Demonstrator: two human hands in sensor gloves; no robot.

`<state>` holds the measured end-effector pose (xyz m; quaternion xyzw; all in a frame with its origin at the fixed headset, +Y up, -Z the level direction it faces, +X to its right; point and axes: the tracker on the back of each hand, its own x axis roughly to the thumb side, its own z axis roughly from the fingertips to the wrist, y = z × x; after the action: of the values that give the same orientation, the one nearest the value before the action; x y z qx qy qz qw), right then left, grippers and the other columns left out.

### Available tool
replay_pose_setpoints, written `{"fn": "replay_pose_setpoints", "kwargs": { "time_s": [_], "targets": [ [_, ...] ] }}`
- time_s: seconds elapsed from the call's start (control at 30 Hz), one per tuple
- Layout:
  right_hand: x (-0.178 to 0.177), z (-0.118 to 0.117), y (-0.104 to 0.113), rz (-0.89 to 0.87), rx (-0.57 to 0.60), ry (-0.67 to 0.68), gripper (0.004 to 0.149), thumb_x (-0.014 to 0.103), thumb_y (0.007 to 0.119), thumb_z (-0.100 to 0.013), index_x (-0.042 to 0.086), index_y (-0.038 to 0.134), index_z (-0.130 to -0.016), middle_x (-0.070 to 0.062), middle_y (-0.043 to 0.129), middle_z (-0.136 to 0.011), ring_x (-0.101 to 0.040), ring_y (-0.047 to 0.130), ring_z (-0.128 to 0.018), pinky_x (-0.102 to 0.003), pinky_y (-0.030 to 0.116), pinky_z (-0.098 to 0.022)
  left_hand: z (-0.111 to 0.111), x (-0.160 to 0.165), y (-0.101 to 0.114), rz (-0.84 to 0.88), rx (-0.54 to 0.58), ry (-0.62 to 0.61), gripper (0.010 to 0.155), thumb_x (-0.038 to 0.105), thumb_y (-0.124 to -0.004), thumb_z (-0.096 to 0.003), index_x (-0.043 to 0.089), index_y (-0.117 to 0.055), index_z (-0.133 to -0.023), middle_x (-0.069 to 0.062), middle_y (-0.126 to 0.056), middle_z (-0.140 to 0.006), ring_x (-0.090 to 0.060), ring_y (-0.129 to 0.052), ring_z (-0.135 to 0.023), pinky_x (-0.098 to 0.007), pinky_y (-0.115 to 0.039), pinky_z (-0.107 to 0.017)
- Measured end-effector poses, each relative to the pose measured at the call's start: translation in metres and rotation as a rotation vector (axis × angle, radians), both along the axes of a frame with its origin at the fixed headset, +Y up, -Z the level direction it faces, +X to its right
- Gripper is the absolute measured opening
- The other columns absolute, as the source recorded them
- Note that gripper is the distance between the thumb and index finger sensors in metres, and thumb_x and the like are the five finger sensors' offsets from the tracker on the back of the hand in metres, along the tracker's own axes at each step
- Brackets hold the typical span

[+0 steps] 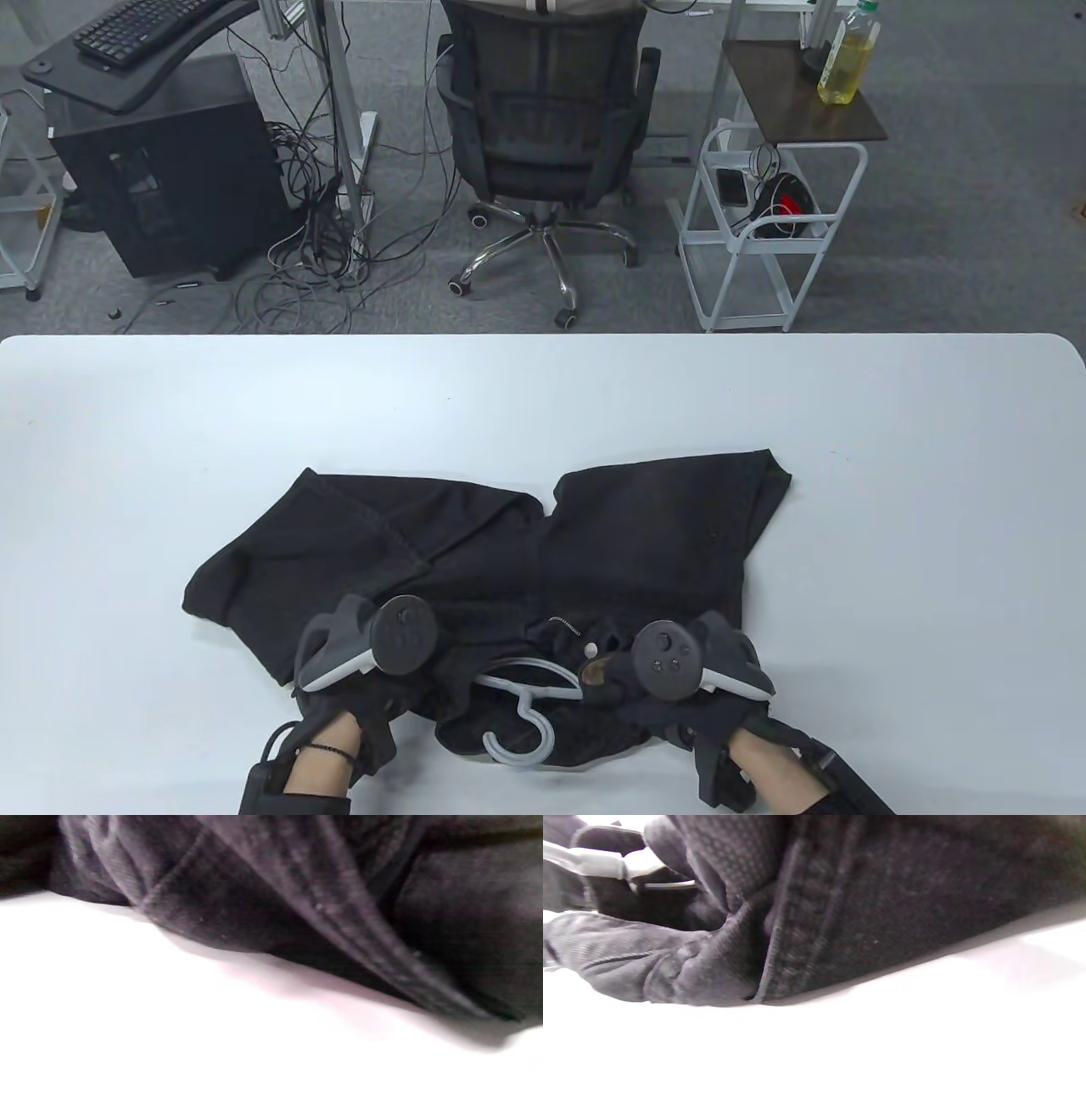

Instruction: Hang trousers on hanger

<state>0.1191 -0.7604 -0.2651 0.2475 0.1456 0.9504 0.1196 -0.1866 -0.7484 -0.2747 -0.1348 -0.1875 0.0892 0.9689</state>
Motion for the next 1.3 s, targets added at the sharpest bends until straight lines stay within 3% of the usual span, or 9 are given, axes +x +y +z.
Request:
{"fn": "replay_pose_setpoints", "kwargs": {
  "time_s": [0.13, 0.23, 0.33, 0.37, 0.53, 0.67, 0.87, 1.3],
  "targets": [
    [0.012, -0.009, -0.005, 0.001, 0.087, -0.113, 0.046, 0.036, 0.088, -0.038, 0.031, 0.075, -0.082, 0.004, 0.086, -0.081, -0.02, 0.078, -0.083, -0.041, 0.049, -0.074, -0.001, 0.008, -0.006, -0.001, 0.036, -0.022, 0.048, 0.033, -0.088, -0.0427, 0.029, -0.078, -0.089, 0.008, -0.074, -0.102, -0.018, -0.073, -0.099, -0.046, -0.048, -0.077],
    [0.013, -0.011, -0.008, 0.079, 0.147, -0.152, 0.046, 0.036, 0.087, -0.039, 0.033, 0.072, -0.082, 0.007, 0.084, -0.084, -0.018, 0.075, -0.088, -0.041, 0.046, -0.076, -0.003, 0.019, -0.014, -0.107, 0.067, -0.072, 0.052, 0.039, -0.083, -0.0449, 0.029, -0.07, -0.094, 0.006, -0.065, -0.108, -0.021, -0.066, -0.103, -0.047, -0.045, -0.077],
    [0.011, -0.008, -0.009, 0.084, 0.131, -0.123, 0.048, 0.037, 0.086, -0.042, 0.032, 0.069, -0.086, 0.005, 0.08, -0.089, -0.02, 0.071, -0.091, -0.043, 0.042, -0.076, -0.004, 0.019, -0.016, -0.088, 0.019, -0.081, 0.056, 0.04, -0.082, -0.046, 0.028, -0.065, -0.098, 0.003, -0.06, -0.11, -0.023, -0.061, -0.104, -0.048, -0.041, -0.078],
    [0.012, -0.007, -0.009, 0.087, 0.113, -0.101, 0.053, 0.045, 0.084, -0.04, 0.031, 0.067, -0.089, 0.004, 0.078, -0.091, -0.021, 0.069, -0.092, -0.043, 0.041, -0.076, -0.004, 0.016, -0.016, -0.047, -0.001, -0.082, 0.058, 0.04, -0.083, -0.0453, 0.028, -0.065, -0.099, 0.002, -0.06, -0.111, -0.024, -0.061, -0.104, -0.048, -0.04, -0.078],
    [0.019, -0.008, -0.004, -0.108, 0.009, -0.066, 0.063, 0.052, 0.082, -0.039, 0.027, 0.066, -0.095, -0.001, 0.074, -0.099, -0.026, 0.065, -0.096, -0.047, 0.038, -0.076, 0.0, 0.013, -0.006, 0.059, -0.034, -0.109, 0.086, 0.05, -0.088, -0.0391, 0.023, -0.046, -0.109, -0.004, -0.062, -0.112, -0.031, -0.063, -0.104, -0.052, -0.04, -0.077],
    [0.028, -0.006, 0.009, -0.246, 0.018, -0.065, 0.062, 0.053, 0.08, -0.04, 0.024, 0.073, -0.093, -0.004, 0.079, -0.098, -0.031, 0.072, -0.094, -0.051, 0.045, -0.074, 0.005, 0.009, 0.008, 0.203, -0.032, -0.127, 0.094, 0.058, -0.089, -0.0352, 0.023, -0.045, -0.111, -0.005, -0.065, -0.111, -0.035, -0.067, -0.103, -0.06, -0.046, -0.075],
    [0.035, 0.003, 0.027, -0.289, 0.106, -0.053, 0.059, 0.053, 0.078, -0.041, 0.024, 0.075, -0.093, -0.004, 0.083, -0.096, -0.031, 0.077, -0.09, -0.054, 0.053, -0.072, 0.015, 0.007, 0.026, 0.257, 0.062, -0.15, 0.09, 0.067, -0.08, -0.0375, 0.024, -0.049, -0.111, -0.005, -0.068, -0.11, -0.035, -0.07, -0.101, -0.062, -0.05, -0.074],
    [0.045, 0.012, 0.052, -0.407, 0.336, -0.114, 0.056, 0.049, 0.077, -0.043, 0.025, 0.073, -0.094, -0.004, 0.08, -0.098, -0.031, 0.074, -0.092, -0.052, 0.05, -0.074, 0.031, 0.008, 0.048, 0.317, 0.415, -0.111, 0.073, 0.06, -0.071, -0.0465, 0.028, -0.053, -0.109, -0.001, -0.067, -0.111, -0.032, -0.068, -0.103, -0.06, -0.051, -0.076]
  ]
}}
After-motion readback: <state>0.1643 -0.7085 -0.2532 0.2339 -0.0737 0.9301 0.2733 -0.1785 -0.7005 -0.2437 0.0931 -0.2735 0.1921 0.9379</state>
